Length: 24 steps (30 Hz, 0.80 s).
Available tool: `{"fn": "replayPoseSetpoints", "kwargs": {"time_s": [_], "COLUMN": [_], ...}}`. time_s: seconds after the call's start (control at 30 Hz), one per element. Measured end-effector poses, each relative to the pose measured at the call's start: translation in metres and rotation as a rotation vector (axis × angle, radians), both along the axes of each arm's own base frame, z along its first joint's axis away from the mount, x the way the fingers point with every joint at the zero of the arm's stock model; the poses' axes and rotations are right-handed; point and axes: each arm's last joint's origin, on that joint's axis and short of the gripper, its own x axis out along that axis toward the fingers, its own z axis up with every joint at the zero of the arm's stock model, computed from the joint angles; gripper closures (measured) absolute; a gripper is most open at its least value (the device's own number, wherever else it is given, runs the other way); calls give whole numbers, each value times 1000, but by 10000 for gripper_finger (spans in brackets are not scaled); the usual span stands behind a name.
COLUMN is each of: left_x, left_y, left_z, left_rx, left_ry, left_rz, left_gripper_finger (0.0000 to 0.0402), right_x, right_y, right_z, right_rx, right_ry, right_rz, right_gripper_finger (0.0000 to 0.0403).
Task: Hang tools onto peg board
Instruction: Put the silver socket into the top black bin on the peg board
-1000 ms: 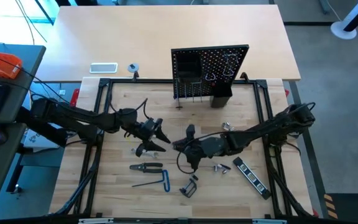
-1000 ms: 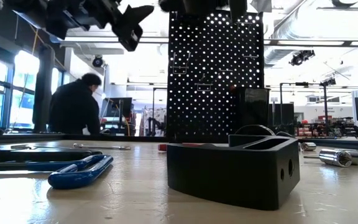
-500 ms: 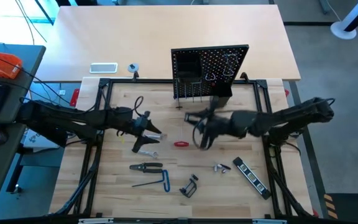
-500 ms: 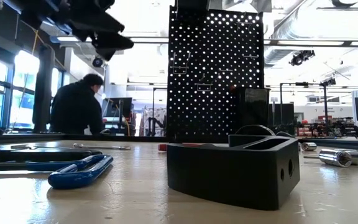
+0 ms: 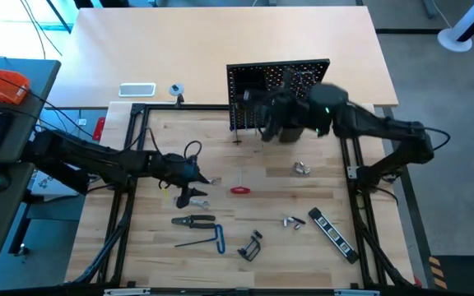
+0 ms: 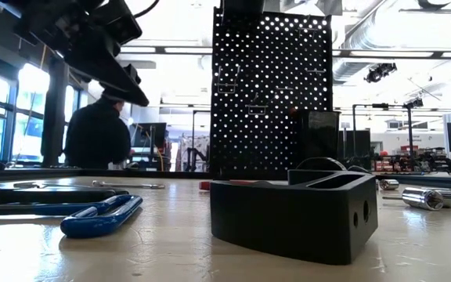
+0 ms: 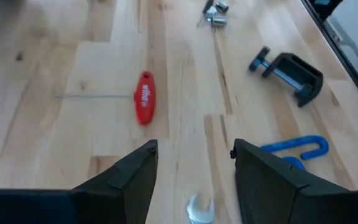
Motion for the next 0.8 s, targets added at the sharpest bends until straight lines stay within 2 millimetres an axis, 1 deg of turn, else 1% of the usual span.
{"fn": "replayPoseSetpoints", "kwargs": {"time_s": [0.1, 0.2, 0.3, 0.43, 0.6, 0.8], "left_x": [-1, -2, -3, -6, -11, -15], "left_y": [-3, -6, -11, -18, -27, -36], "left_z": [-1, -2, -2, -5, -8, -10], "left_rx": [-1, -5, -14, -26, -46, -73], "left_ry": [10, 23, 34, 68, 127, 160], "left_rz": [-11, -8, -18, -40, -58, -71], "left_gripper_finger": [197, 197, 197, 197, 197, 197], "right_x": [5, 12, 16, 15, 12, 7], "right_y": [-18, -34, -45, -54, -62, -69], "right_z": [6, 3, 1, 2, 2, -4], "right_rx": [80, 157, 215, 275, 341, 405], "right_ry": [58, 139, 200, 235, 230, 279], "right_rz": [-27, -60, -99, -127, -105, -122], "right_gripper_finger": [331, 331, 330, 319, 322, 312]}}
